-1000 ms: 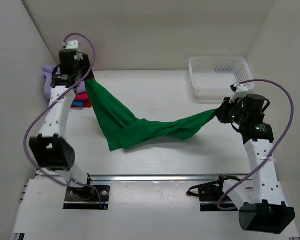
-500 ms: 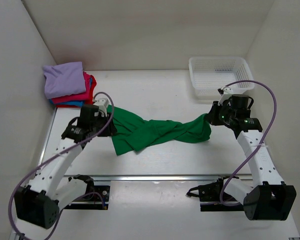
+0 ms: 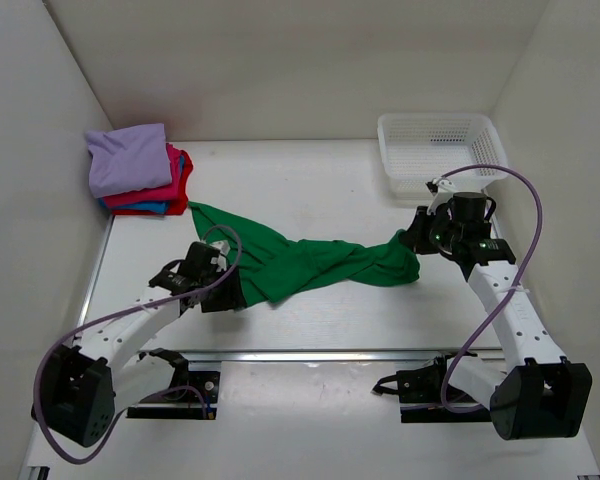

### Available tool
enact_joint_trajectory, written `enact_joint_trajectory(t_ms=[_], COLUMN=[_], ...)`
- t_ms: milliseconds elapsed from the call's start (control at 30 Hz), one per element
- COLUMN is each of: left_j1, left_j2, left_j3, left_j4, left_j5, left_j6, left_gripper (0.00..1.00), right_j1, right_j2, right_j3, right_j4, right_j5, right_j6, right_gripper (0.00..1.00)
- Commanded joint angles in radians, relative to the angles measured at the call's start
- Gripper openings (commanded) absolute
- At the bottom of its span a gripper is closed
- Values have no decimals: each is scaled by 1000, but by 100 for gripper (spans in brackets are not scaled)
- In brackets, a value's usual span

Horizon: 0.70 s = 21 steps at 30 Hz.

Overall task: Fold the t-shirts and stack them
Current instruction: Flatten out the tshirt

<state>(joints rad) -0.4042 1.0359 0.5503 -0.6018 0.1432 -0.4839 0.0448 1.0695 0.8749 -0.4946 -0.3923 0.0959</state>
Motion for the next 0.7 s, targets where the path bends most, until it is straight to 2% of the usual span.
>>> enact_joint_trajectory(t_ms=[0,133,267,667], left_j1=[-22,-38,-42,-137], left_j2=[32,64,122,277], left_j3=[-12,-30,8,85], left_j4=[60,100,65,82], left_j5=[-52,-92,-161,-284], left_j6=[-28,-47,-24,-41], left_gripper=[65,60,56,56], right_j1=[-6,-10,-10,-25], right_j2=[-17,-11,-9,1], right_j3=[-8,-13,-10,-28], right_j4=[68,73,82,116], right_j5=[-31,-42,-54,-88], right_j6=[8,8,7,12], right_gripper=[0,0,0,0])
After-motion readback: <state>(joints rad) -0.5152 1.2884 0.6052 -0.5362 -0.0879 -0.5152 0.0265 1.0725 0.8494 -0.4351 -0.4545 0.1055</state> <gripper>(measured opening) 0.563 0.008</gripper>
